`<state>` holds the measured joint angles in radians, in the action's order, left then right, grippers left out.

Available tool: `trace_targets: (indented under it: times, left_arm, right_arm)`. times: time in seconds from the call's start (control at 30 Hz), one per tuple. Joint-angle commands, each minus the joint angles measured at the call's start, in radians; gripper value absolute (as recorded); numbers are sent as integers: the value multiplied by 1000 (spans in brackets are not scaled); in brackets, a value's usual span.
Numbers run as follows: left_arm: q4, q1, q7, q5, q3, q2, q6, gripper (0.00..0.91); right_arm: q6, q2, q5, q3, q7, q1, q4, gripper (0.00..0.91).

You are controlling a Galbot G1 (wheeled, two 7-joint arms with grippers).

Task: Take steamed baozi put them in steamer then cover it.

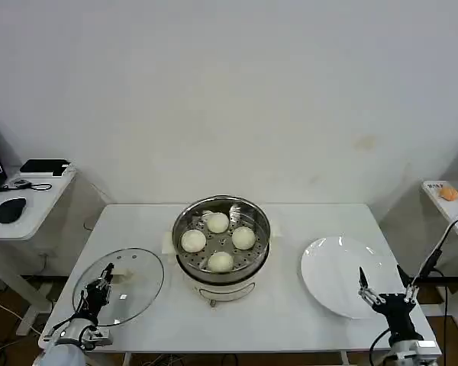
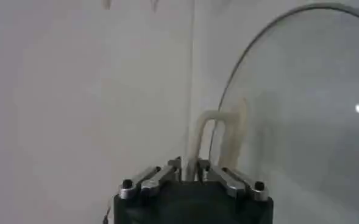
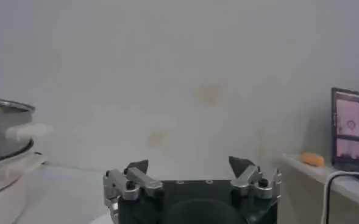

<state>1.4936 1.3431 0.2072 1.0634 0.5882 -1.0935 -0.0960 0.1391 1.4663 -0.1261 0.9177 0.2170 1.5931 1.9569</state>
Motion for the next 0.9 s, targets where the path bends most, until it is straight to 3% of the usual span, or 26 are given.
trace_targets:
  times: [0.03,0.53,0.77,0.9]
  left_arm:
    - [105,32,63,-39,69,10,40,0]
    - [342,-28,-94,-94,110,114,280,0]
    - [451,-89,-226,-40,-56,171,394,0]
    - [484,-157,-292,10,-178,160,449,0]
  right_arm:
    - [0,-1,5,-6,2,0,-3,907]
    - [1,-12,21,-20,9,10,-1,907]
    - [8,4,59,-35,10,19,7,907]
    - [13,16,86,-46,10,30,21,907]
